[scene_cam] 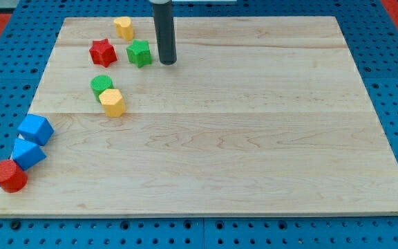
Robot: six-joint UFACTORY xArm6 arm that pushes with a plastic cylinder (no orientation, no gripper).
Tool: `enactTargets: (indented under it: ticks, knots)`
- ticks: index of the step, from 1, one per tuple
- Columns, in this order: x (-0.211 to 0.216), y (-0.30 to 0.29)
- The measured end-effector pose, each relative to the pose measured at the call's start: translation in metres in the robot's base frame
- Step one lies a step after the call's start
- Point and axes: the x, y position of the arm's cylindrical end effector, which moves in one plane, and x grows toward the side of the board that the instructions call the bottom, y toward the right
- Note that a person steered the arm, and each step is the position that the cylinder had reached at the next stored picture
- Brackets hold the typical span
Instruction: Push the green circle and yellow hexagon to the bottom of the red star
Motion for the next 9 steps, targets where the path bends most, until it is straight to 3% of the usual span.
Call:
enactTargets:
  ticks: [1, 2, 3, 4, 5, 6, 8, 9]
  knots:
    - [-0.017, -0.006]
    - [0.000, -0.003]
    - [0.003, -0.050]
    - [0.039, -0.028]
    - [0.113, 0.024]
    - [0.170, 0.024]
    - [0.106, -0.089]
    - [0.082, -0.111]
